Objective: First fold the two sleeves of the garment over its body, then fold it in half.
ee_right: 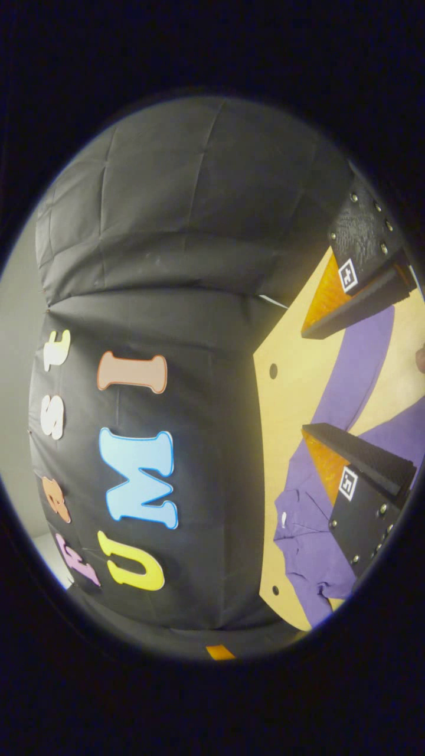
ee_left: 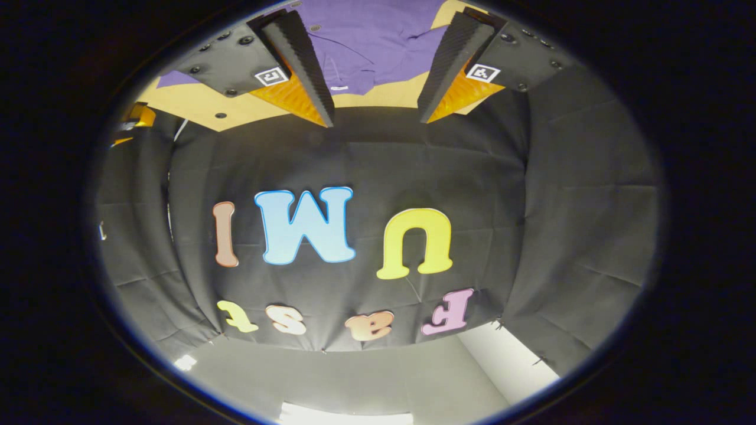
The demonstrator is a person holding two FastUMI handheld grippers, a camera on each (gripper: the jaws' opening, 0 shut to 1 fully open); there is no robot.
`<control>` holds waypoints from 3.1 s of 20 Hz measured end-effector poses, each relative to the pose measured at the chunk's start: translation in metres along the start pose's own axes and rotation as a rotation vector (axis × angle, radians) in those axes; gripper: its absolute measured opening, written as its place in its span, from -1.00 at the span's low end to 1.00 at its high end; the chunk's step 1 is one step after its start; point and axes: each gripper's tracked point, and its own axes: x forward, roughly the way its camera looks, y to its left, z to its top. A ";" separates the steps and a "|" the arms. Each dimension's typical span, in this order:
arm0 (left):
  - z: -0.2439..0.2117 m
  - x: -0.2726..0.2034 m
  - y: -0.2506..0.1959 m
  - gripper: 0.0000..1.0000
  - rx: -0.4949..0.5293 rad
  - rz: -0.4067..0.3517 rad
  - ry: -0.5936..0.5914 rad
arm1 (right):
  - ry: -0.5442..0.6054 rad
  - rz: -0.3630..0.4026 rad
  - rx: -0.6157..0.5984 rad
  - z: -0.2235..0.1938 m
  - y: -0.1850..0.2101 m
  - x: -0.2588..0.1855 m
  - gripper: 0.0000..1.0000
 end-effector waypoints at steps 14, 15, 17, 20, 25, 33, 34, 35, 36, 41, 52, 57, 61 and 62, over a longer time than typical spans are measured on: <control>-0.020 -0.003 0.012 0.87 0.020 0.064 0.049 | 0.401 -0.209 0.112 -0.137 -0.091 0.054 0.84; -0.021 -0.004 0.013 0.87 0.019 0.068 0.055 | 0.429 -0.217 0.128 -0.148 -0.098 0.056 0.84; -0.024 -0.005 0.013 0.87 0.018 0.075 0.063 | 0.502 -0.234 0.156 -0.169 -0.107 0.063 0.84; -0.029 -0.009 0.016 0.87 0.022 0.087 0.075 | 0.579 -0.250 0.203 -0.186 -0.111 0.068 0.84; -0.036 -0.013 0.020 0.87 0.018 0.099 0.094 | 0.660 -0.293 0.190 -0.210 -0.124 0.079 0.84; -0.041 -0.015 0.024 0.87 0.006 0.100 0.103 | 0.684 -0.254 0.242 -0.227 -0.110 0.079 0.91; -0.041 -0.014 0.024 0.87 0.003 0.099 0.105 | 0.678 -0.243 0.246 -0.226 -0.108 0.081 0.87; -0.042 -0.014 0.025 0.87 0.000 0.100 0.107 | 0.675 -0.237 0.250 -0.225 -0.107 0.082 0.53; -0.044 -0.015 0.027 0.87 -0.003 0.100 0.108 | 0.672 -0.232 0.258 -0.224 -0.107 0.083 0.41; -0.042 -0.019 0.035 0.87 -0.003 0.108 0.106 | 0.660 -0.219 0.341 -0.222 -0.098 0.089 -0.86; -0.048 -0.024 0.061 0.87 -0.021 0.119 0.101 | 0.421 0.034 0.417 -0.108 -0.028 0.097 -0.96; -0.058 -0.028 0.087 0.87 -0.038 0.127 0.101 | 0.309 0.142 0.374 -0.035 0.033 0.104 -0.96; -0.068 -0.041 0.125 0.87 -0.043 0.166 0.116 | 0.238 0.245 0.290 0.009 0.095 0.102 -0.96; -0.072 -0.044 0.134 0.87 -0.043 0.178 0.123 | 0.228 0.269 0.266 0.015 0.111 0.101 -0.96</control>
